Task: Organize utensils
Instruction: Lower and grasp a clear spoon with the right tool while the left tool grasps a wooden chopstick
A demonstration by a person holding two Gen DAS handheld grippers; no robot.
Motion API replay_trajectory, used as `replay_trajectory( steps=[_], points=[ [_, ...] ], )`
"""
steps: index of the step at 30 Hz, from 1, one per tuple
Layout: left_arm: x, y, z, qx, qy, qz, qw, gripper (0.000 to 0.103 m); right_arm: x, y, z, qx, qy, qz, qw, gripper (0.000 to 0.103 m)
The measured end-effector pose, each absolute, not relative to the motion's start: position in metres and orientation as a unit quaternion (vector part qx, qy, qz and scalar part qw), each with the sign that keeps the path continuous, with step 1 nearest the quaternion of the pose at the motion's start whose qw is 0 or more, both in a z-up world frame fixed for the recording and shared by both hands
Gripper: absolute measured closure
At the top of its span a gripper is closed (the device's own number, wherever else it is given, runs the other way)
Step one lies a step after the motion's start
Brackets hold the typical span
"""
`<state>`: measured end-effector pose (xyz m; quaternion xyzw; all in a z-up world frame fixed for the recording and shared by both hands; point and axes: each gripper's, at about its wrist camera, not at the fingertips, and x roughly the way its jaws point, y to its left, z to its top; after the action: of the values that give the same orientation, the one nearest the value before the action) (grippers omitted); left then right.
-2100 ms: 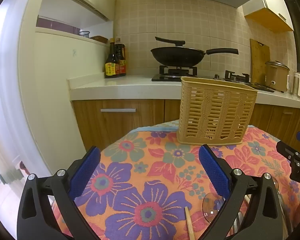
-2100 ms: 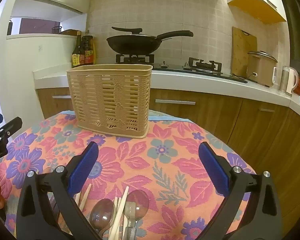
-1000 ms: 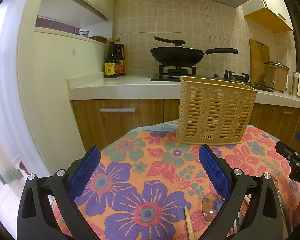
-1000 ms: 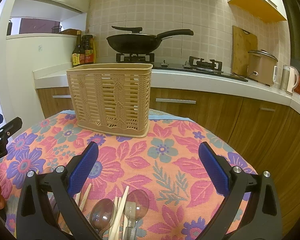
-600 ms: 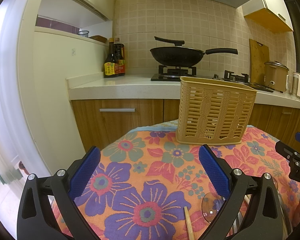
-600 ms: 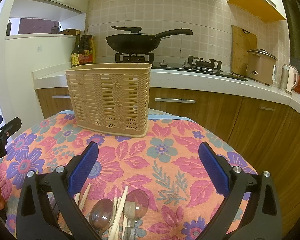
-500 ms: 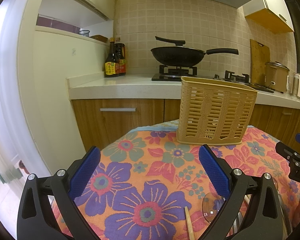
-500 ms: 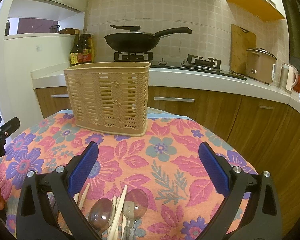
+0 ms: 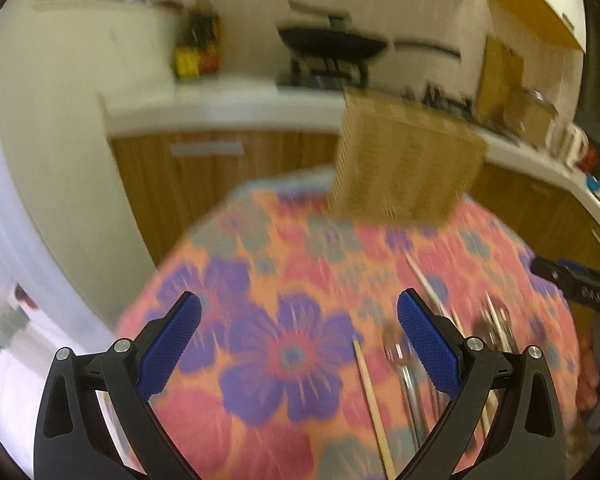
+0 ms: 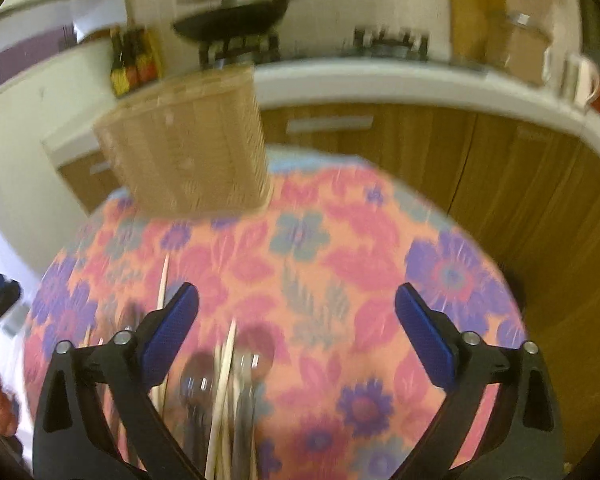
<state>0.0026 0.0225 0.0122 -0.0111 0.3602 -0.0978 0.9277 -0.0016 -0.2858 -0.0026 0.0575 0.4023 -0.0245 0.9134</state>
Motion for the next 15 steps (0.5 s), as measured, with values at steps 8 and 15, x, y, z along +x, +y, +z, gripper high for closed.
replay_trajectory(
  steps=[8,15],
  points=[
    [-0.009,0.017,-0.027,-0.018,0.474,-0.157,0.866,0.033,-0.015,-0.28,-0.037,0.061,0.559,0.038,0.826,0.065],
    [-0.005,0.014,-0.042,-0.034,0.511,-0.167,0.843,0.042,-0.017,-0.258,-0.049,0.042,0.574,0.063,0.815,0.074]
  ],
)
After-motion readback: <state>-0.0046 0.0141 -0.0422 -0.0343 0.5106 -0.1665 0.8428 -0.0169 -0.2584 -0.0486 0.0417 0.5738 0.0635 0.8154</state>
